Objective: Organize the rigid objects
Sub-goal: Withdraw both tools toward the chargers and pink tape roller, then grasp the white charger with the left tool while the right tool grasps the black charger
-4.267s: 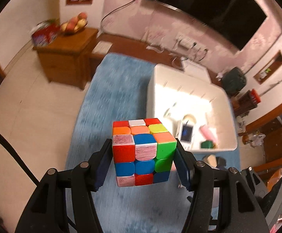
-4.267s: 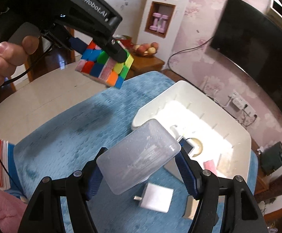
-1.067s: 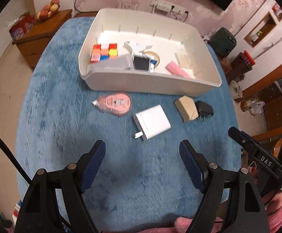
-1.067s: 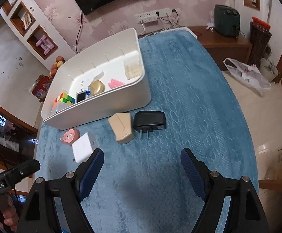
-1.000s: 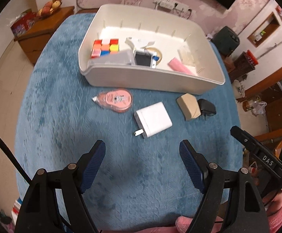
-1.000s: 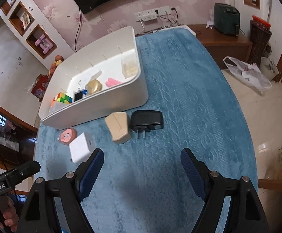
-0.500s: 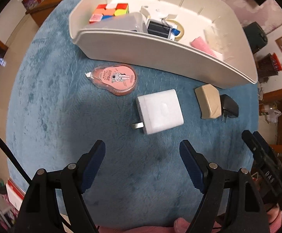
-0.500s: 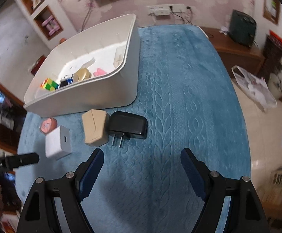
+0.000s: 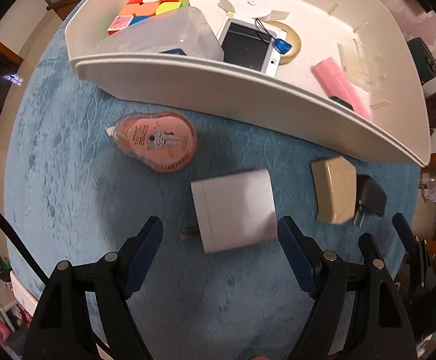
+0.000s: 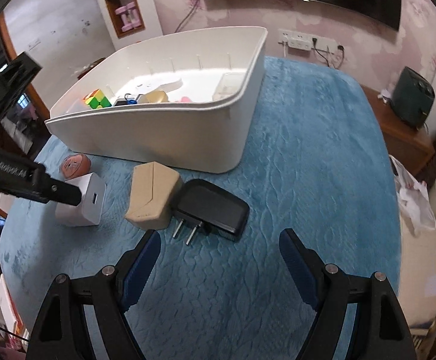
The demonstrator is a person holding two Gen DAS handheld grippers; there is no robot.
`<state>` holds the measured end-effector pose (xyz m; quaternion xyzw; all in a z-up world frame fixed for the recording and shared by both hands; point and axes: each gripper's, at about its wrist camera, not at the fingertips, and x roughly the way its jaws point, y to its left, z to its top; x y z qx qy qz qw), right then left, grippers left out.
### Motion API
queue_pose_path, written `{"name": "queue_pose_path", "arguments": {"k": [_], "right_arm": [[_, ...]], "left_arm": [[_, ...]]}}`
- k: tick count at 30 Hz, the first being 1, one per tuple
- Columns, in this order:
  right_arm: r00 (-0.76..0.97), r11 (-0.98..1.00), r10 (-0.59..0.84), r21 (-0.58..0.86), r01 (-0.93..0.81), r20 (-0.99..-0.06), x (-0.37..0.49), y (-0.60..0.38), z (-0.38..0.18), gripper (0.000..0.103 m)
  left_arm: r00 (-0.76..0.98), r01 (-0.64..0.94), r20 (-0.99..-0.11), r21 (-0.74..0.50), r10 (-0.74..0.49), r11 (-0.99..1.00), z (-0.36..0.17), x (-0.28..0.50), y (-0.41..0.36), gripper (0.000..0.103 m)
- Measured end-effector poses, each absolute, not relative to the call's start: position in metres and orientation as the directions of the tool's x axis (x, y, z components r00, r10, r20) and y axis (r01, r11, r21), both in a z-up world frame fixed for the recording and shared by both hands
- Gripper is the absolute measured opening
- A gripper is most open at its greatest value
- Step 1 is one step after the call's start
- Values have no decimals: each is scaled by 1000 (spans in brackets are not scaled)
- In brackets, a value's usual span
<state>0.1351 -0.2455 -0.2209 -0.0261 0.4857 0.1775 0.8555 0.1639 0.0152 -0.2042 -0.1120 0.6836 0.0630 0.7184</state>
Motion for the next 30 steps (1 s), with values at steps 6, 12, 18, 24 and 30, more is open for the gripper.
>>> {"name": "queue_pose_path", "arguments": {"k": [6,12,18,24,30], "right_arm": [[466,921,286,105,-376,-837,140,-237,-231,82],[458,913,297,109,-394,-838,146,-231,-238,82],[465,910,288,88,-405,-837,152,-223,-241,82],[470,909,277,70,-411,-838,154,-218,-243,79],[482,912,250,37,-408,-840,154,-217,-242,68]], "left_arm": [[32,-249,-998,-65,-59,966,-211,174,10,82],[12,-242,-999,-43,-42,969,-219,178,3,82],[-22,-266,-999,-40,-47,963,-235,186,-4,82],[-50,-270,-997,-43,-59,962,-250,197,-13,74],[-58,-286,-995,-59,-79,956,-256,209,-20,68]]}}
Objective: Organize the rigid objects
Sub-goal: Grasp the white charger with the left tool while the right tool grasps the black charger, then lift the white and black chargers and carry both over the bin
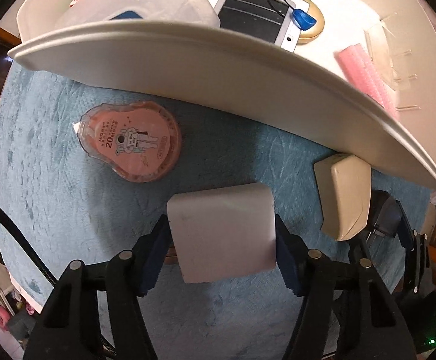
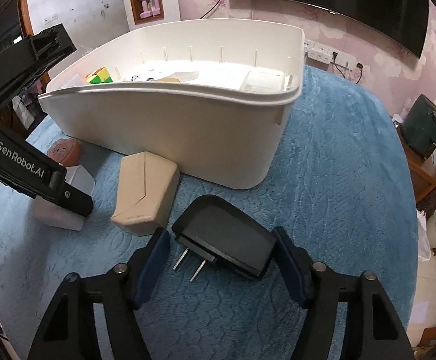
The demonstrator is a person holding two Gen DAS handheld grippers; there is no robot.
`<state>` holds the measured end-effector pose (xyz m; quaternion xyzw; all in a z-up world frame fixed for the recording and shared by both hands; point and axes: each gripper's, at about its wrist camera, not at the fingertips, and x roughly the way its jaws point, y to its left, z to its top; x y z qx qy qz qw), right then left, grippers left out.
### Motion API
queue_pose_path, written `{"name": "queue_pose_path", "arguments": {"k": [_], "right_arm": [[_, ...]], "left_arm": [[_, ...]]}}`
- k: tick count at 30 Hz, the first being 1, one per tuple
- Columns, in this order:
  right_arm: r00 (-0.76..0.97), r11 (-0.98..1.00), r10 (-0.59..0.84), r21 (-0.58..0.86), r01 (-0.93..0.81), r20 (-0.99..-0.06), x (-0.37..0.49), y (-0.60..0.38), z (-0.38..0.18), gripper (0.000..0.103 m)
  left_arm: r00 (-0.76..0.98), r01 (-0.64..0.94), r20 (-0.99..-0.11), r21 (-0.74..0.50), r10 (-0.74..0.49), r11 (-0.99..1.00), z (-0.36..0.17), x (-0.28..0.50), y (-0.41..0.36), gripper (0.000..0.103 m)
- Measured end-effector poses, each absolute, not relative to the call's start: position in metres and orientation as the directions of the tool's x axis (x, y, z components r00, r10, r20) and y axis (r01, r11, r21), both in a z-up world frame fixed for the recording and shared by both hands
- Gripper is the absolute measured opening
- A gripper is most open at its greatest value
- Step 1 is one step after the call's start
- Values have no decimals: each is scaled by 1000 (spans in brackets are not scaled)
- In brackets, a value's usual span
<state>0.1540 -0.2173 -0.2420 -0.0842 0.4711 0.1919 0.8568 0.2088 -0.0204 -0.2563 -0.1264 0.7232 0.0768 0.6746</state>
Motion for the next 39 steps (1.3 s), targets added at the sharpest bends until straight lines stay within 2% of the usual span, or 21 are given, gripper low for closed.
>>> {"name": "queue_pose_path", "arguments": {"k": [5,16,29,39], "right_arm": [[479,915,249,41,-402,-842,154,-219,-241,65],[451,900,228,11,-435,-863,139,-217,-240,65],[422,878,184,-44,-477,-888,105,-216,-229,65],[402,891,235,31,-453,-885,76,-206,-213,65]], "left_arm": [[-55,-287,-995,-62,-81,956,-255,212,-21,62],[-65,-284,-994,-62,-84,957,-256,200,-17,61],[-119,-308,-985,-82,-124,948,-262,139,-6,61],[-207,-316,-966,-83,-154,945,-269,84,5,61]]}}
